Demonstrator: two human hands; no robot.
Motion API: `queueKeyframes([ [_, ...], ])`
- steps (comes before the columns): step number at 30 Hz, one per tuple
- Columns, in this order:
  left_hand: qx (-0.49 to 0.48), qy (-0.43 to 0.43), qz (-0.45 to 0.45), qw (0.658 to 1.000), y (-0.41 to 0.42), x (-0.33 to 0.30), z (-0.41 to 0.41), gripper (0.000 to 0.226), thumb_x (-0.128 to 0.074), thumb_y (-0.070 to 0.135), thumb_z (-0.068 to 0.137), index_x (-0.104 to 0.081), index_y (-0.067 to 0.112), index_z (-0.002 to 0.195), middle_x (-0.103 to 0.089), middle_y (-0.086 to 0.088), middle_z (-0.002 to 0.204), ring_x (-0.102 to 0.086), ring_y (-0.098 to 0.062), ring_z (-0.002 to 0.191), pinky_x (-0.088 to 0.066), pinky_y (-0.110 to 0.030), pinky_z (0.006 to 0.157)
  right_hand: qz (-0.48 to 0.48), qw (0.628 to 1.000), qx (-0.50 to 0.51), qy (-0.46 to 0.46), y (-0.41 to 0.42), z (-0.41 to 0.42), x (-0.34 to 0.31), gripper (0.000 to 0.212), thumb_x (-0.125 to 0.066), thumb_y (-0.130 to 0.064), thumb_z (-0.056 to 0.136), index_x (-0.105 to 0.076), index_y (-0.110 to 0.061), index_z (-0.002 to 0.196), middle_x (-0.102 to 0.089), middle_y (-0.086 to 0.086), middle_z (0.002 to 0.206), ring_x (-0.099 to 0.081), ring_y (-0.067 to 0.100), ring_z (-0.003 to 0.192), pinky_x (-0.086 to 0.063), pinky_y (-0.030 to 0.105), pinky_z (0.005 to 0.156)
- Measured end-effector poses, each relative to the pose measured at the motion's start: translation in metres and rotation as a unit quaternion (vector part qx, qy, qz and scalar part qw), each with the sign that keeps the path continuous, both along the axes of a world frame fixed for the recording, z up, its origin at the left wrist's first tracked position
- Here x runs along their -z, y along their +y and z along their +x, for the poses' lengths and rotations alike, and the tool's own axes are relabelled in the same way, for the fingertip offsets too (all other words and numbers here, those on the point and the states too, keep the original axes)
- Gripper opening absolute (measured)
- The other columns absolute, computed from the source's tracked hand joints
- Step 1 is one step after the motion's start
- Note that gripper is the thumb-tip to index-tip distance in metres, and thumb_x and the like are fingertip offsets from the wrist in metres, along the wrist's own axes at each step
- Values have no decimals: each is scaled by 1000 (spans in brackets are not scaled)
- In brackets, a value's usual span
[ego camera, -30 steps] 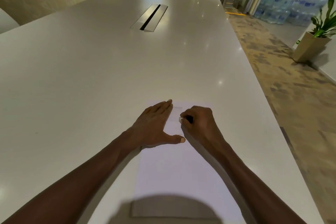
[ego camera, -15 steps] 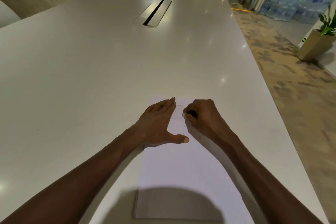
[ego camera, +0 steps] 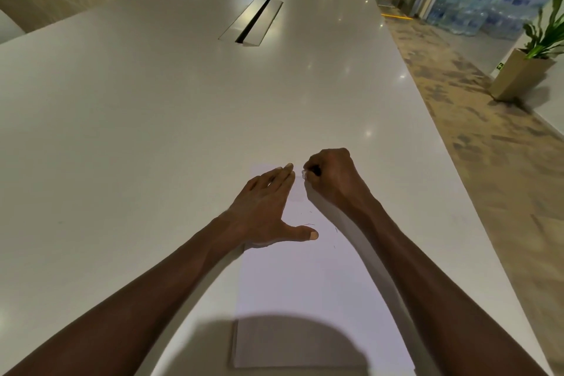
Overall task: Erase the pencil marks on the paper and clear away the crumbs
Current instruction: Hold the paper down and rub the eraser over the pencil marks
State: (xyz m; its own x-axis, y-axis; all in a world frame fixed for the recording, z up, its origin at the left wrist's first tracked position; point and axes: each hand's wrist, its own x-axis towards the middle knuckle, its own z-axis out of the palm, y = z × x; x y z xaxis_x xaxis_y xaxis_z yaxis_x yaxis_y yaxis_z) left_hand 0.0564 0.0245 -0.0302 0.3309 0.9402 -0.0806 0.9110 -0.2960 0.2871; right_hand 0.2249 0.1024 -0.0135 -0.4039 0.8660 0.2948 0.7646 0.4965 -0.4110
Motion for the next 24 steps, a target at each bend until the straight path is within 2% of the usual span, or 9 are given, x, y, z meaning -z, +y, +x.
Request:
queueKeyframes([
  [4, 0, 0, -3, 1000, 0, 1, -1, 125, -39, 91, 70, 6, 12, 155, 14, 5, 163, 9, -10, 149, -3, -35, 122, -23, 1000, 4, 3, -20, 5, -3, 16, -65, -4, 84, -73, 5, 74, -73, 16, 71, -67, 28, 69, -53, 40, 68],
  [9, 8, 12, 13, 1000, 2, 2, -1, 121, -41, 87, 73, 7, 12, 155, 14, 3, 163, 9, -12, 150, -3, -33, 121, -46, 999, -2, -23, -67, 9, 1, 18, -58, -2, 79, -69, -1, 64, -68, 11, 62, -63, 23, 63, -52, 39, 60],
  [14, 7, 7, 4, 1000, 2, 3, -1, 124, -39, 90, 71, 7, 13, 155, 15, 4, 163, 10, -11, 149, -4, -35, 122, -35, 999, 23, -2, -38, 2, 5, 19, -55, -5, 78, -67, 1, 64, -68, 14, 62, -64, 27, 63, -53, 41, 59],
  [19, 3, -2, 0, 1000, 2, 5, -1, 125, -38, 92, 70, 9, 13, 155, 15, 5, 163, 10, -10, 149, -2, -35, 122, -30, 999, 27, -25, 3, -10, -3, 19, -62, -8, 86, -76, 0, 75, -75, 14, 76, -67, 26, 66, -57, 36, 64],
  [24, 4, -2, 5, 1000, 2, 5, -2, 125, -38, 92, 69, 8, 13, 155, 15, 5, 163, 10, -10, 149, -3, -35, 122, -46, 998, 13, -29, -7, -5, -6, 19, -62, -6, 87, -75, 2, 75, -74, 15, 73, -67, 26, 66, -58, 40, 66],
])
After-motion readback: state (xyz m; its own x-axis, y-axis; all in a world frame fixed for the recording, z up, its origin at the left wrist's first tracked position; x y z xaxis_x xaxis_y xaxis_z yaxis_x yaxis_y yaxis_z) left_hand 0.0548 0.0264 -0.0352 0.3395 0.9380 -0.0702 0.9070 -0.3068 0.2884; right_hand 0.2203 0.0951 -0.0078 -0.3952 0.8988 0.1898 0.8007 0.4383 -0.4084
